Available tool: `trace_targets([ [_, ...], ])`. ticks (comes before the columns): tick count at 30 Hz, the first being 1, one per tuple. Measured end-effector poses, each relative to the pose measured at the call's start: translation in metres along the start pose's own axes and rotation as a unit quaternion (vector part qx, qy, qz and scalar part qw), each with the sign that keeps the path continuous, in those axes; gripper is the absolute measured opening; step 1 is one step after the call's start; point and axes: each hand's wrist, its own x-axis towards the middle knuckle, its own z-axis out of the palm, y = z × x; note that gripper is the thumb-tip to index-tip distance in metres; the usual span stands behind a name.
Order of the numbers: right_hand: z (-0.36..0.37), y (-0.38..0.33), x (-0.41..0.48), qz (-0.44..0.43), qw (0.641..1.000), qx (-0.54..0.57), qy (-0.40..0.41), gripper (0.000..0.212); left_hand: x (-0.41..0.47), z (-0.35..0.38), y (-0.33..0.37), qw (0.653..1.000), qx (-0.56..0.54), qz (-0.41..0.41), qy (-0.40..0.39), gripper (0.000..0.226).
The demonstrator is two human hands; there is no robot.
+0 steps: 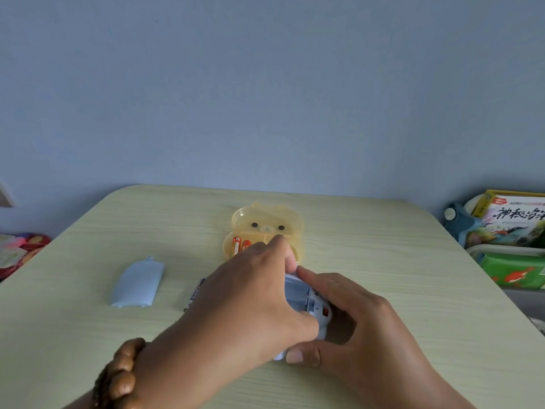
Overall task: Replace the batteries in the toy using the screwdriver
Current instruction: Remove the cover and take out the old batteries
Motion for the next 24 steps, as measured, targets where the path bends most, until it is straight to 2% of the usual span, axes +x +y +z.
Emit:
trace_targets([
  [7,0.0,0.004,0.0,-0.005,1.0,-0.005,-0.006,0.088,0.0,0.003,0.008,1.0,0.009,0.005,0.015,0.044],
  [14,0.002,0.002,0.0,-0.007,1.0,0.005,0.011,0.073,-0.007,0.011,0.008,0.999,-0.014,-0.005,0.052,0.04],
  [17,0.0,0.001,0.0,-0.004,1.0,0.004,0.005,0.079,-0.008,0.011,0.005,0.997,-0.018,0.004,0.07,0.039],
  [24,0.0,0.001,0.0,0.0,1.0,0.008,-0.003,0.082,-0.009,0.006,0.005,0.998,-0.041,-0.011,0.037,0.041],
])
